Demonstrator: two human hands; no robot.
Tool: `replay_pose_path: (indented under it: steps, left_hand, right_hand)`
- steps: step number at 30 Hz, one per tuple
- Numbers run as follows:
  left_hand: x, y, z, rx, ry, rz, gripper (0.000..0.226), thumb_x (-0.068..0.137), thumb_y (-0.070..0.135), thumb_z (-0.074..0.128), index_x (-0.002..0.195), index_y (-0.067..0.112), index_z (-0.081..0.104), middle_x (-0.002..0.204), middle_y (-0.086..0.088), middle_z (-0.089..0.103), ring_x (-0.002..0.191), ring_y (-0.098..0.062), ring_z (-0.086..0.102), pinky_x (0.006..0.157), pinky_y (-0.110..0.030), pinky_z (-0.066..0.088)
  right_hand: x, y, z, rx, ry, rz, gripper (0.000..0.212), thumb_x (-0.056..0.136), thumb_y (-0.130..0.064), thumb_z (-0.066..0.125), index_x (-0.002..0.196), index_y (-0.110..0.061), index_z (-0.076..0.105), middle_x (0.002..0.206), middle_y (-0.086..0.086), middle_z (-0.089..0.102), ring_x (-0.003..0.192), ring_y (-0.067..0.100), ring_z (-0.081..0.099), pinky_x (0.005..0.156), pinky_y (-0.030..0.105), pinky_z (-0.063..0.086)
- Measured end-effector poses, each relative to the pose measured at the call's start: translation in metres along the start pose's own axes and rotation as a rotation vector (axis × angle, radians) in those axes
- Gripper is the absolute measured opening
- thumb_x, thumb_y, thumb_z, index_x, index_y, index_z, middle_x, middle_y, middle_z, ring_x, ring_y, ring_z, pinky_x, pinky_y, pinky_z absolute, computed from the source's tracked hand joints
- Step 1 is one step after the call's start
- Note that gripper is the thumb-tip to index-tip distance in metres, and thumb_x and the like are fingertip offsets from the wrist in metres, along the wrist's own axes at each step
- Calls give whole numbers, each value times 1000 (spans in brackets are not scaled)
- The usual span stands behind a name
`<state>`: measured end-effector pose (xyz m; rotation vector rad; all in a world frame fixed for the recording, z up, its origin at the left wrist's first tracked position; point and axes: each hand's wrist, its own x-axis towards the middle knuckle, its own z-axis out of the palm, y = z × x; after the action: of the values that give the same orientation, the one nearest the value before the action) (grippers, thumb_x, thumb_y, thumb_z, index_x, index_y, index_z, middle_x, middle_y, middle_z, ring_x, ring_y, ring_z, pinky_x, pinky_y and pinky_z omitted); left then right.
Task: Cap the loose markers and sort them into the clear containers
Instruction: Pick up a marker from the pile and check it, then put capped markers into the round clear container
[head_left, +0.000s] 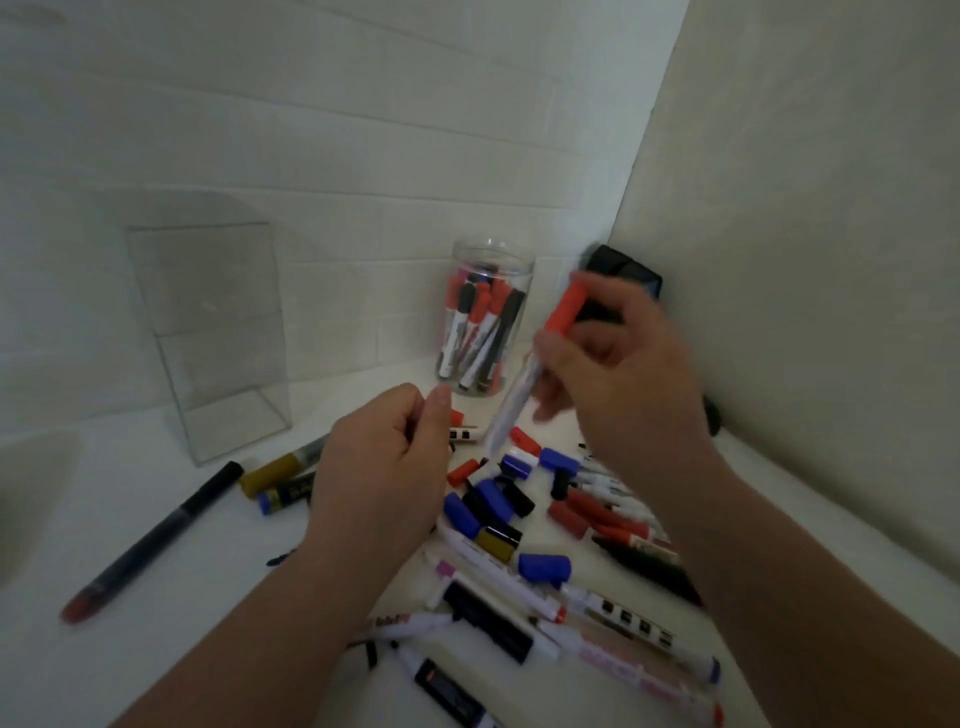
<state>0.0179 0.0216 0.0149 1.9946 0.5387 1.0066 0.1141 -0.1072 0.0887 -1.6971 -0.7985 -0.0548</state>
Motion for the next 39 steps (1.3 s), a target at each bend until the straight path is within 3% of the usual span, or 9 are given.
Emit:
replay_pose_path:
  steps: [8,11,16,21,25,29,32,37,39]
  left_hand:
    - [6,-1,-6,207,-129,-27,45,101,39,49,59,24,39,50,5,40,46,-7,36,49,-23,28]
    - [7,-7,-5,199,-144,-9,44,100,35,50,60,24,39,50,4,41,46,-8,36,48,-26,32]
    - [10,-13,-4,206,-181,-46,38,98,32,51,63,21,42,55,2,45,50,-11,40,51,-29,39]
    - [9,-11,-5,195,-157,-29,37,96,30,53,62,20,42,55,-1,46,50,-11,39,52,-33,42]
    - [7,-10,-3,187,-163,-26,35,96,30,53,64,20,44,57,-1,48,54,-13,44,58,-35,47]
    - [7,-10,-3,190,-160,-26,36,97,31,54,64,19,45,58,-1,48,54,-13,44,56,-31,45]
    - [8,-10,-3,200,-151,-17,38,96,29,55,61,21,40,55,-1,45,50,-10,39,50,-26,36]
    - [10,-8,-6,230,-108,-17,42,96,27,56,59,20,37,50,4,38,45,-7,34,43,-20,30]
    - [9,-7,-6,255,-91,-3,42,95,27,57,59,19,37,50,4,38,46,-7,34,44,-20,23]
  right_hand:
    - [153,-2,12,-214,388,-318,34,91,-20,66,121,-24,50,80,-3,69,68,6,69,70,28,60]
    - [180,10,30,-370,304,-296,29,91,-17,65,118,-20,53,79,-7,64,67,-2,62,62,11,48]
    - [185,42,54,-582,74,-131,19,91,-20,62,107,-28,55,87,-2,66,79,17,67,73,39,60]
    - [181,48,54,-975,117,-217,30,100,-36,44,119,-29,66,109,-1,66,111,22,51,99,42,34]
    - [184,47,46,-869,60,-82,12,90,-31,61,89,-21,66,95,-2,66,98,21,61,92,39,49]
    - [182,39,46,-1052,-109,-62,40,99,-43,45,72,-17,59,85,2,65,92,28,62,96,48,47]
    - [171,40,51,-1258,-247,-182,39,106,-42,27,98,-21,59,100,11,66,103,33,57,102,53,39]
    - [162,40,47,-1055,-84,-239,43,103,-46,26,82,-17,50,88,9,66,92,32,58,91,49,49]
    - [148,38,35,-782,47,-209,43,97,-48,40,83,-16,66,91,3,69,89,23,63,85,37,53]
